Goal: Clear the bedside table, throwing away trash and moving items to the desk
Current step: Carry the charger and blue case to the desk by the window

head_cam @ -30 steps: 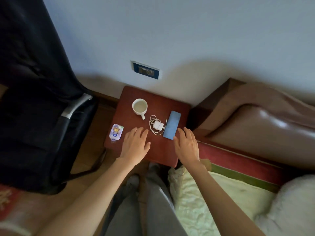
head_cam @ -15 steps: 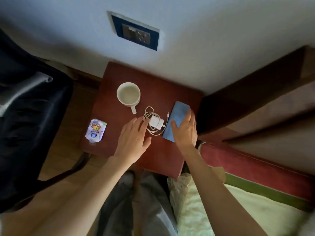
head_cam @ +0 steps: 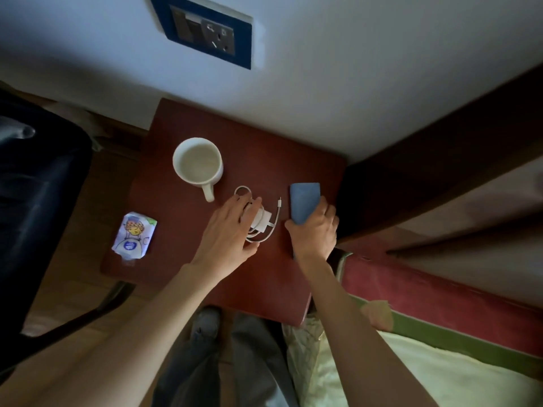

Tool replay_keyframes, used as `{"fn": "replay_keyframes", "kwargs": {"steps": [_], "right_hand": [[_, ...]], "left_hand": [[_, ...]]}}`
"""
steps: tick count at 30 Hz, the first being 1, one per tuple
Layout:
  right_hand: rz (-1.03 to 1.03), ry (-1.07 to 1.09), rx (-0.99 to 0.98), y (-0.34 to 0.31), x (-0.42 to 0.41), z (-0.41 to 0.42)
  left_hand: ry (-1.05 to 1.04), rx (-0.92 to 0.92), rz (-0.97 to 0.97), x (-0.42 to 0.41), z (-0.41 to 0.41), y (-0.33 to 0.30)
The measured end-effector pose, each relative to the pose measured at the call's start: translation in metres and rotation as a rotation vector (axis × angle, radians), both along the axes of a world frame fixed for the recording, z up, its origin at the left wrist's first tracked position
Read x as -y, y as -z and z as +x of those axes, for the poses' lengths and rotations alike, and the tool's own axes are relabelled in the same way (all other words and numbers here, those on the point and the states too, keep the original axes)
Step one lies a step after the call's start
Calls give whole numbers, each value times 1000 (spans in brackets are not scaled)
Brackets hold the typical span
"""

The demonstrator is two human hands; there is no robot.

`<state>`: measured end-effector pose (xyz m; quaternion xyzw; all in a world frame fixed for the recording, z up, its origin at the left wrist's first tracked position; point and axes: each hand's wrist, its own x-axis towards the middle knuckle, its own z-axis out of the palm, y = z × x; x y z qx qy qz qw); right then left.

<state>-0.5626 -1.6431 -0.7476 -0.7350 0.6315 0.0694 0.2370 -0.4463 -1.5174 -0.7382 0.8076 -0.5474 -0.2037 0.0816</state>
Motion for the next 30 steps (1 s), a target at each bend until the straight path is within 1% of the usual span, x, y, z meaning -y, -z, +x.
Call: {"fn": "replay_keyframes", "kwargs": {"steps": [4,8,11,13,16,18,25,30], "right_hand": [[0,-28,118,0,0,-16],[7,-82,244,-9,-8,-34],[1,-117,267,-16,-16,-47],[-4,-130,272,-19,-22,-53],[-4,-128,275,-23,-26,-58],[3,-126,274,-26,-28,-59],[-4,-173,298,-41,-30,-52],[8,-224,324,-61,-35,-43]], "left_hand": [[50,11,42,14,-1,16],[52,47,61,18,1,29],[38,60,10,17,3,31],[15,62,-60,14,2,31],[-72,70,-162,6,-6,32],[-137,60,-174,0,-13,31],[-408,-181,-179,-28,-23,22],[-579,-418,-306,-53,-18,-9]]}}
